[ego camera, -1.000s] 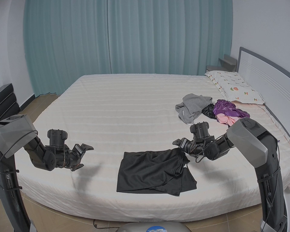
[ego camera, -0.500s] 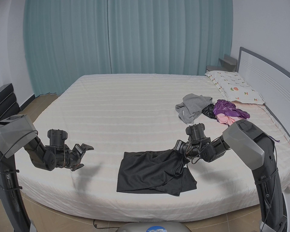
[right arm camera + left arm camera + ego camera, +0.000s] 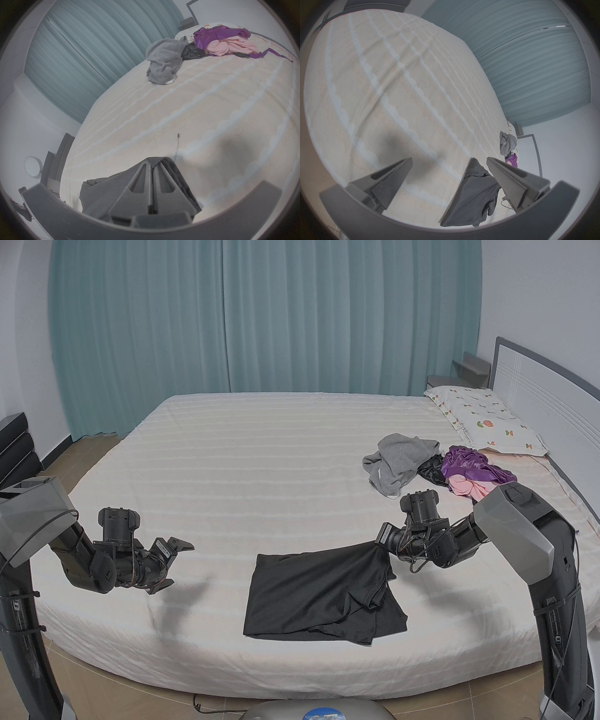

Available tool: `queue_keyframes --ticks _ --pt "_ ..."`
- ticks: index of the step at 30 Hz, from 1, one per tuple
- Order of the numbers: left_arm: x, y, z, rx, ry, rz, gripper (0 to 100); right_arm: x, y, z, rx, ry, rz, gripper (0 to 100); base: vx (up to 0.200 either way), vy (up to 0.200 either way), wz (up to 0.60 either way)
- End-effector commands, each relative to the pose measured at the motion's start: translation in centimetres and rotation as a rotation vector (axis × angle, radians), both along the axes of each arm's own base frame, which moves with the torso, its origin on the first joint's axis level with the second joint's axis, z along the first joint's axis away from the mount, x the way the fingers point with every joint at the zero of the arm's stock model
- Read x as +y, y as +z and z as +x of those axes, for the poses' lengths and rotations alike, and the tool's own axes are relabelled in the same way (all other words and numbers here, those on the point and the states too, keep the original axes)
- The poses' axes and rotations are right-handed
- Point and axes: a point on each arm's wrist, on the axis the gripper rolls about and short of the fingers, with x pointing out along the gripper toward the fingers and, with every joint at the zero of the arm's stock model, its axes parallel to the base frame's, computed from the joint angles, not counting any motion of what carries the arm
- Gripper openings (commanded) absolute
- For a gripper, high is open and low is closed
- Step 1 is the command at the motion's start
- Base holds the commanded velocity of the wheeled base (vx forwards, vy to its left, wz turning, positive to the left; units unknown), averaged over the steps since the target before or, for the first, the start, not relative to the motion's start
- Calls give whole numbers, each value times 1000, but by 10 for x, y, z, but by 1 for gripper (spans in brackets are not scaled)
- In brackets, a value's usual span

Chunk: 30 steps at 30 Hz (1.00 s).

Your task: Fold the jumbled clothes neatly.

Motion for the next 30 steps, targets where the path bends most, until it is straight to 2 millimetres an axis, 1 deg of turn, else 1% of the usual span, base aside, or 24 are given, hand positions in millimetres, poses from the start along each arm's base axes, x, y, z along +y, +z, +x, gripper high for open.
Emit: queue_keyframes --ticks 1,4,5,7,10,11,15,16,19,21,22,23,24,25,27,30 --pt "0 0 0 1 0 -1 100 -3 0 1 2 -6 -3 0 0 0 0" --pt "0 0 0 1 0 -1 100 -3 -1 0 5 -1 -8 0 0 0 0" --pt "0 0 0 1 0 -1 100 -3 -1 0 5 -1 -8 100 0 0 0" --pt "0 0 0 1 0 -1 100 -2 -2 -2 -1 12 -19 100 0 0 0" --pt "0 0 0 1 0 -1 100 -2 8 -5 -5 8 -3 100 0 0 0" --pt "0 0 0 1 0 -1 100 -4 14 -9 -5 11 1 100 0 0 0" --pt "0 0 0 1 0 -1 100 -8 30 -29 18 36 14 100 0 0 0" --pt "0 0 0 1 0 -1 100 -9 32 -33 25 41 19 100 0 0 0" --pt "0 0 0 0 1 -2 100 -10 41 -63 59 106 50 100 0 0 0" --pt "0 0 0 1 1 -2 100 -8 39 -84 91 136 54 100 0 0 0" --pt "0 0 0 0 1 -2 100 -7 34 -92 109 145 48 100 0 0 0" --pt "0 0 0 0 1 -2 100 -8 33 -93 114 145 45 100 0 0 0" --pt "0 0 0 0 1 -2 100 -5 25 -108 138 157 43 100 0 0 0" --pt "0 0 0 0 1 -2 100 -5 25 -108 138 157 43 100 0 0 0" --pt "1 0 0 0 4 -3 100 2 20 -122 137 147 91 100 0 0 0" --pt "1 0 0 1 5 -4 100 11 16 -129 160 128 125 100 0 0 0"
